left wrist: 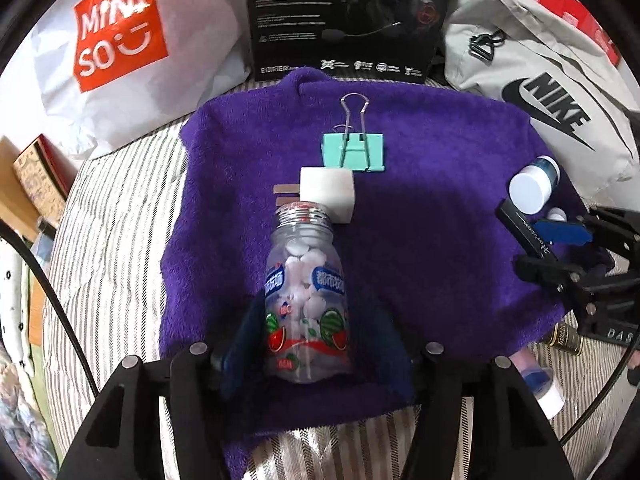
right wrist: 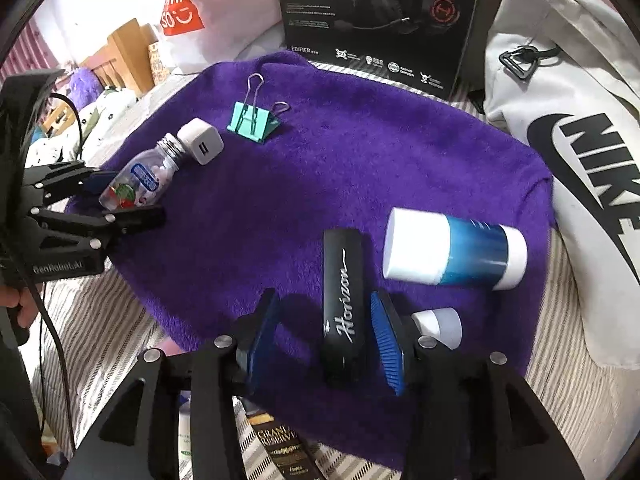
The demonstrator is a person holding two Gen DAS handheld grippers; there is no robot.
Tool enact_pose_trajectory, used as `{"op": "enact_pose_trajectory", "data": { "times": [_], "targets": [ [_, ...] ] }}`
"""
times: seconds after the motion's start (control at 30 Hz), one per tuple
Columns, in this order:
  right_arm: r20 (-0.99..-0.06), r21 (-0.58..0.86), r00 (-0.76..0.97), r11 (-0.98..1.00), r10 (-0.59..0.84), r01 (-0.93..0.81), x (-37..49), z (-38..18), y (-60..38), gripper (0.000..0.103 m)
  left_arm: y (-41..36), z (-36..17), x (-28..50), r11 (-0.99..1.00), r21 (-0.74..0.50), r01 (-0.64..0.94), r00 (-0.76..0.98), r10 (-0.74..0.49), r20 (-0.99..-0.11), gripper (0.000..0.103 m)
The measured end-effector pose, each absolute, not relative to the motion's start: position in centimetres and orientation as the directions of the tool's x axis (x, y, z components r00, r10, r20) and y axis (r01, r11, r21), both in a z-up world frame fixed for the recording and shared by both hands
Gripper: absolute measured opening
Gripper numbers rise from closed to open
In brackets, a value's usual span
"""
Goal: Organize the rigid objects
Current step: 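Carry the candy jar and Horizon tube onto the purple towel and open both tools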
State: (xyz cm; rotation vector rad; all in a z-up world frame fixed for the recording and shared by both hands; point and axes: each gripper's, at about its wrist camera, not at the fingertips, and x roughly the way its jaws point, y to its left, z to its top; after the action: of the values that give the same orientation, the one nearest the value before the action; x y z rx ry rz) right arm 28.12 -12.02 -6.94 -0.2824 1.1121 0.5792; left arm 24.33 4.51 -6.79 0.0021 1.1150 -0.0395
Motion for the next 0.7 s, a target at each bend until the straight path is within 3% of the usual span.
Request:
{"op": "enact_pose_trajectory", "data": {
  "times": [0.17, 0.4, 0.7],
  "targets": [
    [-0.883, 0.105, 0.34, 0.842, 0.323, -0.529, 27.1, -5.4, -13.6, 0.048, 5.3, -5.3, 22.9, 0.998, -0.049, -0.027, 0.463, -0.031, -0.886, 0.057],
    [-0.844, 0.102, 0.437, 0.893, 0.311, -0.439, 22.5, -2.3, -17.4, 0.055, 3.6, -2.8, 18.2, 0.998, -0.059, 0.007, 0.518, -0.054, -0.853, 0.058],
    [-0.838, 0.138, 0.464, 0.934, 0.288, -0.33, 14.1, -2.8, -22.2, 0.058, -2.5, -6.1, 14.1, 0.99, -0.104, 0.092, 0.452, -0.135, -0.882, 0.058]
  ]
}}
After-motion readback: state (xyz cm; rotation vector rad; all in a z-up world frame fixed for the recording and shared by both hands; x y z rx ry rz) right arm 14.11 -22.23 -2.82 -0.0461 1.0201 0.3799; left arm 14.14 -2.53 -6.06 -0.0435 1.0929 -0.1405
